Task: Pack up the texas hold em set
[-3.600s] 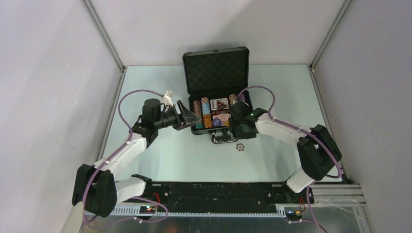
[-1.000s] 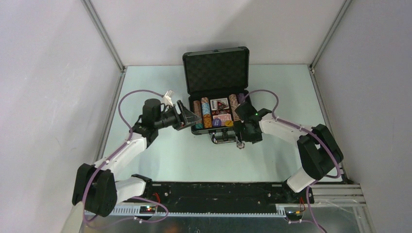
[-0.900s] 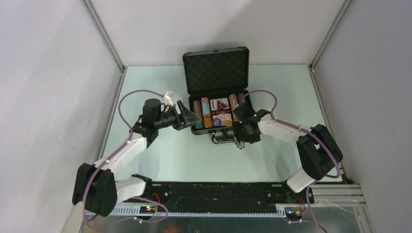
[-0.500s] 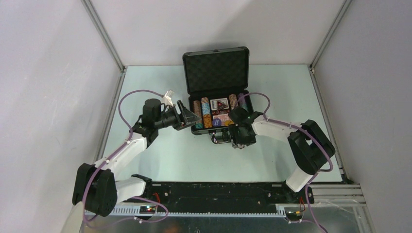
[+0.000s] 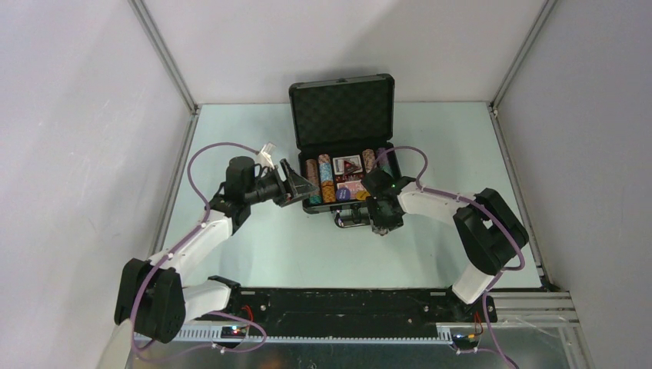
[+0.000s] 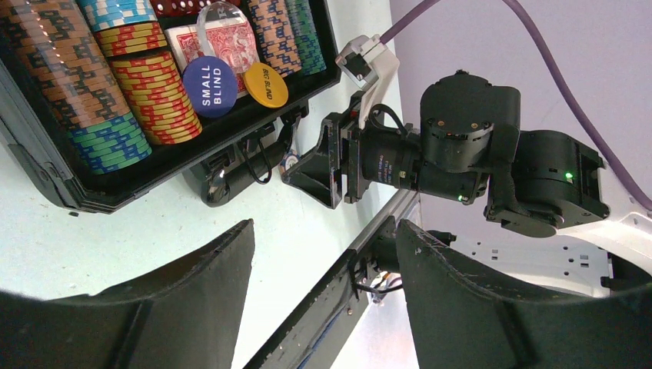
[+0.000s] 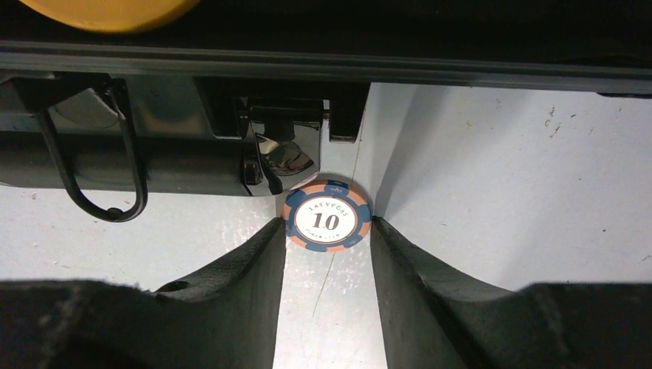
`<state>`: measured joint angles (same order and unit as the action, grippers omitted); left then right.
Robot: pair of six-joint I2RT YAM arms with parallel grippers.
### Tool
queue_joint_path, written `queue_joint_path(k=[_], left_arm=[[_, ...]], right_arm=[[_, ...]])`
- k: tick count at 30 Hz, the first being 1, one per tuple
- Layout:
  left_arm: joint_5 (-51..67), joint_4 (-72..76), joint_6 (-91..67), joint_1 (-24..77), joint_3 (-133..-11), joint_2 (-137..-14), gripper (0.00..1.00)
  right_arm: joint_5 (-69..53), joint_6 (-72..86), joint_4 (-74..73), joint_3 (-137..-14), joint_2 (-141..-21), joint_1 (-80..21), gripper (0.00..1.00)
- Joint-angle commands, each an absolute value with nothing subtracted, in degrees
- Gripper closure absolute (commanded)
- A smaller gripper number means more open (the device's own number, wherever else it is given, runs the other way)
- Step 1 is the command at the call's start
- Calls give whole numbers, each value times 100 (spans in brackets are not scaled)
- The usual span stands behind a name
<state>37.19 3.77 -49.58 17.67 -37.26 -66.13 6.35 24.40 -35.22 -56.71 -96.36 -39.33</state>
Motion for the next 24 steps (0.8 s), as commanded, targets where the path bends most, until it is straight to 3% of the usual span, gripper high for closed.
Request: queue_joint_path(k=[1, 12, 24], left_arm=[[3682, 544, -4983, 1803, -3691, -6579, 28], [3699, 538, -4992, 1808, -3709, -6602, 28], [3701, 545, -4992, 1803, -3700, -6609, 28]], right_arm=[[694, 2467, -3347, -5695, -9849, -3966, 53], [744, 2409, -3386, -5592, -9557, -3960, 61], [596, 2268, -3791, -5921, -8589, -3729, 56]])
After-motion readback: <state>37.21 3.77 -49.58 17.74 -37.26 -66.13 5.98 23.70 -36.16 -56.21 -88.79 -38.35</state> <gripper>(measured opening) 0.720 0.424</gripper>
